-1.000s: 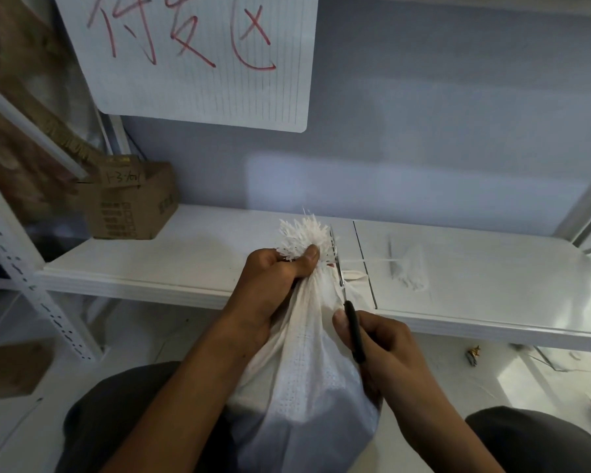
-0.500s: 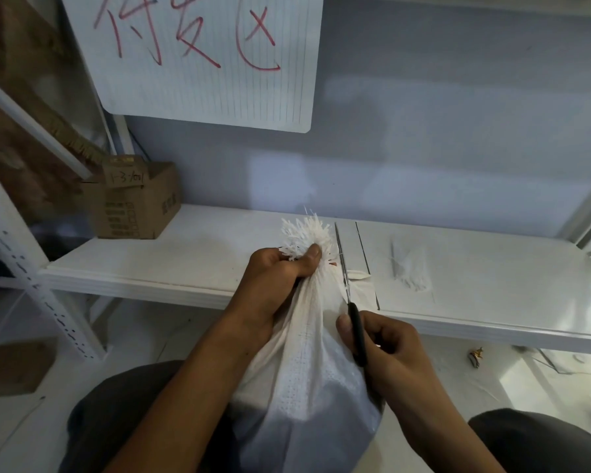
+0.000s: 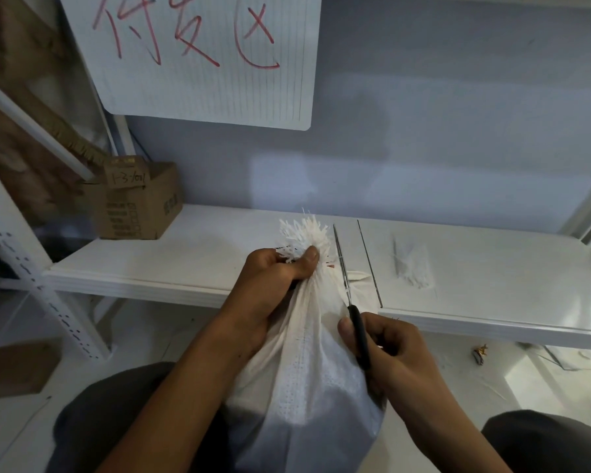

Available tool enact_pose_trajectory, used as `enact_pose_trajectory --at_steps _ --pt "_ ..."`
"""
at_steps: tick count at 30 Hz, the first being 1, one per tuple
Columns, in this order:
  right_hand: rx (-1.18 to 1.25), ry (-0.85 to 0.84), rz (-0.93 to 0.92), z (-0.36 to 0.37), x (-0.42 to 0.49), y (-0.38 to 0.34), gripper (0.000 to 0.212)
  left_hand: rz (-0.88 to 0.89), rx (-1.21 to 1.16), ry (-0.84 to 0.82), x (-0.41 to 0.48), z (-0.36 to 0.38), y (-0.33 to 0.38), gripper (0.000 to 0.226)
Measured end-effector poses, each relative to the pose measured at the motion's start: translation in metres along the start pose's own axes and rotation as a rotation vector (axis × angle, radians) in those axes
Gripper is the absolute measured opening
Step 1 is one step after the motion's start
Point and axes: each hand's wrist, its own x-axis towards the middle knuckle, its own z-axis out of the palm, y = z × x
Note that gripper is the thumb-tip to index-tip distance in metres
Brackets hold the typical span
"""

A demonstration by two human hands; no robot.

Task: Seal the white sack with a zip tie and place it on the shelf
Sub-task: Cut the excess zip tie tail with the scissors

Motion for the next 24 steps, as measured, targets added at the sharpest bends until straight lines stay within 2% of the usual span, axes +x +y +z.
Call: enact_pose_trajectory --at_steps 9,13,17,20,24 --pt "0.005 -0.006 0.032 -0.006 -0.008 0.002 0.064 0.025 0.023 0.015 -0.008 -0.010 0.001 0.025" --pt "0.058 0.009 0.053 -0.011 -0.007 0.005 0.069 0.027 0.013 0.019 -0.008 -0.009 0.003 0.024" --pt "0.076 0.007 0.089 -0.022 -0.004 0.009 0.059 0.037 0.008 0.023 -0.010 -0.014 0.006 0.020" --pt "-0.056 0.053 0.036 -0.033 -0.002 0.014 0.057 0.046 -0.017 0.038 -0.012 -0.020 0.008 0.021" --pt "-0.415 0.180 0.037 -0.052 0.003 0.027 0.061 0.039 -0.022 0.049 -0.015 -0.028 0.008 0.020"
